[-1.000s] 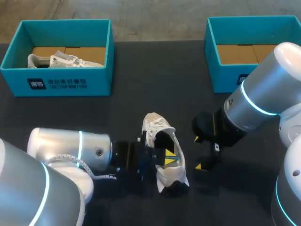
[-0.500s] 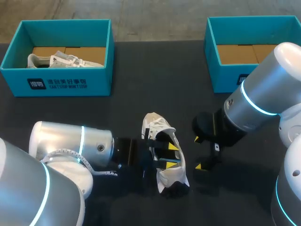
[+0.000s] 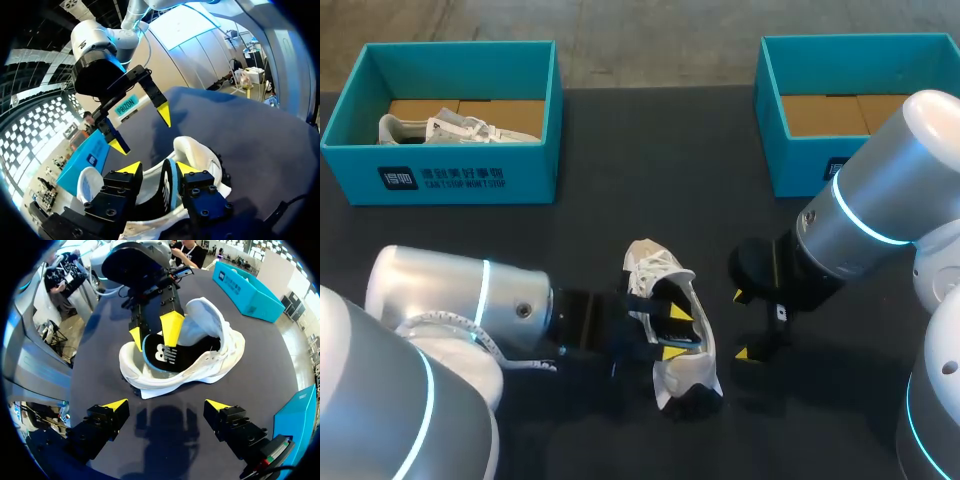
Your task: Take the shoe out of the shoebox, open the shoe tongue, remove and reinsert the insole, then place the shoe into the shoebox
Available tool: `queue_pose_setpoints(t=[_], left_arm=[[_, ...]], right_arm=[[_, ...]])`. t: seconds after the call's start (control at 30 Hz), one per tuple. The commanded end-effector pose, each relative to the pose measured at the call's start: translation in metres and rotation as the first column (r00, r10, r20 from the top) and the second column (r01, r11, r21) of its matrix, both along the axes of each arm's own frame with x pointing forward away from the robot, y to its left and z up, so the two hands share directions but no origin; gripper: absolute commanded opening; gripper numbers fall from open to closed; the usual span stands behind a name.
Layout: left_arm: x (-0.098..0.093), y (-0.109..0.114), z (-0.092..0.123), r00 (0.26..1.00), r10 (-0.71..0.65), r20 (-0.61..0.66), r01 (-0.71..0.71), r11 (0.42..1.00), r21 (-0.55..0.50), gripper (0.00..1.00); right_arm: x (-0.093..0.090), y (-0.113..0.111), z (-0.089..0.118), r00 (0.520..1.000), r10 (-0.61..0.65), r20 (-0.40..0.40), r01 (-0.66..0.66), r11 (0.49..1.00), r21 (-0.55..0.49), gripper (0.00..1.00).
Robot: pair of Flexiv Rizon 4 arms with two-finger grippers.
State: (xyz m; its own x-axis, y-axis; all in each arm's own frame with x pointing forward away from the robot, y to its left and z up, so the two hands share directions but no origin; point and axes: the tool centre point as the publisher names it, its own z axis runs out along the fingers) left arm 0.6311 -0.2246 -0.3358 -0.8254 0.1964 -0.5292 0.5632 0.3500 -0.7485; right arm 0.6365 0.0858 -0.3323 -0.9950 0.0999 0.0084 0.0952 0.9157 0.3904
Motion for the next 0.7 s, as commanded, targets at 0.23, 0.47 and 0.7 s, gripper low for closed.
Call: queue_pose_setpoints(t=[0.23,0.47,0.7], left_arm=[[-0.001,0.029,0.018,0.998,-0.052,-0.030,0.055,0.993,0.105,0.40],[0.006,0.054,0.040,0.991,-0.116,-0.061,0.125,0.973,0.194,0.41],[0.007,0.073,0.057,0.956,-0.239,-0.170,0.284,0.896,0.342,0.39]], right_arm=[[-0.001,0.001,-0.002,1.000,-0.002,0.003,0.002,1.000,-0.001,1.00],[-0.001,0.001,-0.002,1.000,-0.002,0.003,0.002,1.000,-0.001,1.00],[-0.001,0.001,-0.002,1.000,-0.002,0.003,0.002,1.000,-0.001,1.00]])
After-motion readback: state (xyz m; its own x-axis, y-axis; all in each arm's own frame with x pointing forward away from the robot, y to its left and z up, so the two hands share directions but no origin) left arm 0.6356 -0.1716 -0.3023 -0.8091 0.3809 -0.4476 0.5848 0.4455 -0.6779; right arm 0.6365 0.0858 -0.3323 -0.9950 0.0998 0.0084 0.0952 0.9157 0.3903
